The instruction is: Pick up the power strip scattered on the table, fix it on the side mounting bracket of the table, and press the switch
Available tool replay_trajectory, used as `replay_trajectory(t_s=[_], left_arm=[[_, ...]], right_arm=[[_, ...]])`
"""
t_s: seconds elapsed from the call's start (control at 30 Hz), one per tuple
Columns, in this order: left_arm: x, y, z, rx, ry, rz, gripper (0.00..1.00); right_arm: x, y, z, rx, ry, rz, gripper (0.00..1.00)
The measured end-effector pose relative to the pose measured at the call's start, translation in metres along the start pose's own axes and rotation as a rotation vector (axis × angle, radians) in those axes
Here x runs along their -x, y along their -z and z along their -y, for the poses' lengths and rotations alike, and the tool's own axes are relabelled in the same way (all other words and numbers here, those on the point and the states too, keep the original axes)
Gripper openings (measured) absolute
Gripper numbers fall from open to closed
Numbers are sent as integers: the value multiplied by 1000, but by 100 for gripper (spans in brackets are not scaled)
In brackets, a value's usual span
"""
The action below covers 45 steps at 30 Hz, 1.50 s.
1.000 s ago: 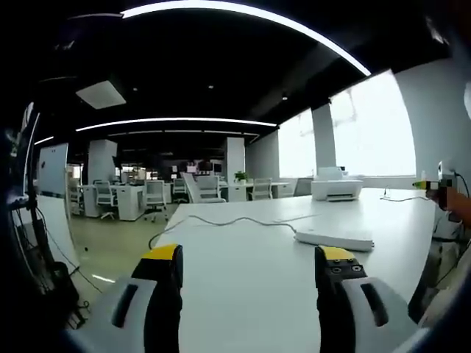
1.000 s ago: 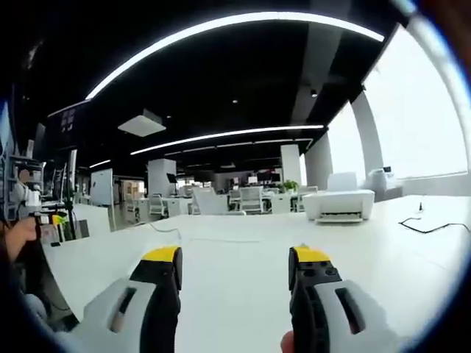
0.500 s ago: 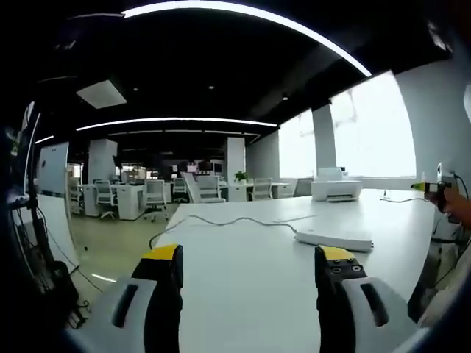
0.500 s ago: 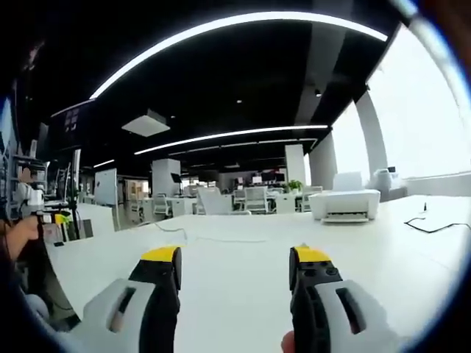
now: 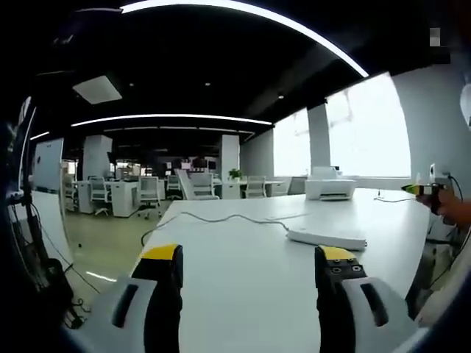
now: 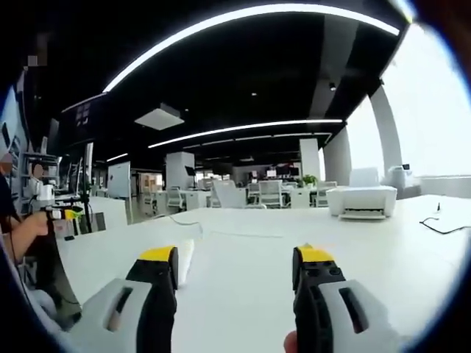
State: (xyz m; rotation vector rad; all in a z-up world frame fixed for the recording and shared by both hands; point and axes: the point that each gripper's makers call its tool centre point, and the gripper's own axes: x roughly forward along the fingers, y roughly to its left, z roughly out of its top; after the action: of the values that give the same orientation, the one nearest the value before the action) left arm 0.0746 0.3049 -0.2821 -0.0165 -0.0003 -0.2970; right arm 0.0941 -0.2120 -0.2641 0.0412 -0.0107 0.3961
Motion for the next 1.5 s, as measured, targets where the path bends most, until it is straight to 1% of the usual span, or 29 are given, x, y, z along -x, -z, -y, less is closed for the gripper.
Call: replay_trajectory(t_s=[0.13, 0.27, 0.5, 0.7, 0.83, 0.97, 1.1, 1.23, 1.27, 1.4, 1.5], left_arm=[[0, 1, 2, 0, 8, -4, 77], [0, 0, 5, 3, 15, 0, 77], [-1, -1, 6, -2, 23, -3, 77], [-1, -4, 7, -4, 26, 0, 77], [-2, -3, 10, -8, 38, -8, 77], [-2, -2, 16, 5, 66, -10, 77], [-2, 2, 20, -12, 89, -30, 78], [1, -4, 27, 0, 144, 2, 78], [2, -3, 27, 4, 150, -1, 78], [4, 0, 29, -33, 171, -23, 78], [5, 2, 28, -44, 174, -34, 78]], right_arm=[[-5, 2, -9, -4, -21, -3, 60], [-13, 8, -23, -4, -57, -21, 60], [-19, 13, -35, -12, -89, -25, 61], [-25, 19, -50, -7, -124, -43, 61], [-30, 25, -59, -6, -152, -56, 62], [-35, 29, -65, -7, -175, -68, 62], [-37, 33, -68, -6, -188, -80, 63], [-40, 37, -73, -6, -198, -90, 63], [-41, 37, -74, -6, -199, -91, 63], [-44, 42, -79, -7, -205, -105, 63], [-48, 44, -86, -5, -210, -104, 63]])
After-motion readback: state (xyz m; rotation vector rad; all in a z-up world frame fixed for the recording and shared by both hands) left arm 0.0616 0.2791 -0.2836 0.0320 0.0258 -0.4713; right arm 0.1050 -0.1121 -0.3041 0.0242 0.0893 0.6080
